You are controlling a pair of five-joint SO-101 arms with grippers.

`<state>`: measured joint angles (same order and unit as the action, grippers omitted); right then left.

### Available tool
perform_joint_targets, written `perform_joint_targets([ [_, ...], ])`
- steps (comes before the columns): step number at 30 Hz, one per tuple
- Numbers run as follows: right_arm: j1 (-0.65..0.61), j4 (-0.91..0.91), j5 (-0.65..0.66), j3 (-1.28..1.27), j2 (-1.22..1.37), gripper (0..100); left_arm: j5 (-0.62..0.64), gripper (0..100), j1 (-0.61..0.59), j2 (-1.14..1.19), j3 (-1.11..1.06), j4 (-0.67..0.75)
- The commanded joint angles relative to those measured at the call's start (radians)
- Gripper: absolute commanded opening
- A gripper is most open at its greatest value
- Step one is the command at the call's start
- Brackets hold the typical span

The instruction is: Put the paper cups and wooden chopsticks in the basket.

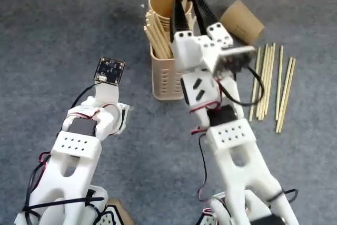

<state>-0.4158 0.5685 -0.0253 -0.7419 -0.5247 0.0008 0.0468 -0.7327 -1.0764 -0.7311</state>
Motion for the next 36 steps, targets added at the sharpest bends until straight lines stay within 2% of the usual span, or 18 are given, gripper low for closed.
perform_joint_targets([
  [1, -0.002, -0.004, 0.011, 0.096, 0.093, 0.5, -0.008, 20, 0.015, -0.022, 0.004, 0.018],
  [4, -0.002, 0.001, 0.011, 0.107, 0.182, 0.5, -0.008, 20, 0.015, -0.022, 0.004, 0.018],
  [9, 0.018, 0.133, 0.011, 0.099, 0.251, 2.2, -0.008, 20, 0.015, -0.022, 0.004, 0.018],
  [14, 0.03, 0.136, 0.011, 0.013, 0.171, 17.6, -0.008, 20, 0.015, -0.022, 0.004, 0.018],
  [17, 0.03, 0.081, 0.009, -0.041, 0.079, 19.1, -0.008, 20, 0.015, -0.022, 0.004, 0.018],
  [22, 0.033, -0.231, 0.006, -0.053, -0.113, 19.0, -0.008, 20, 0.015, -0.022, 0.004, 0.018],
  [24, 0.042, -0.447, 0.006, -0.007, -0.211, 16.2, -0.008, 20, 0.015, -0.022, 0.004, 0.018],
  [27, 0.127, -0.823, 0.011, 0.111, -0.318, 5.0, -0.008, 20, 0.015, -0.022, 0.004, 0.018],
  [29, 0.222, -1.03, 0.011, 0.193, -0.343, 0.2, -0.008, 20, 0.015, -0.022, 0.002, 0.018],
  [31, 0.337, -1.133, 0.011, 0.26, -0.343, 1.9, -0.008, 20, 0.027, -0.022, 0.001, 0.018],
  [36, 0.664, -1.153, 0.015, 0.277, -0.334, 2.4, -0.008, 20, 0.053, -0.022, -0.002, 0.017],
])
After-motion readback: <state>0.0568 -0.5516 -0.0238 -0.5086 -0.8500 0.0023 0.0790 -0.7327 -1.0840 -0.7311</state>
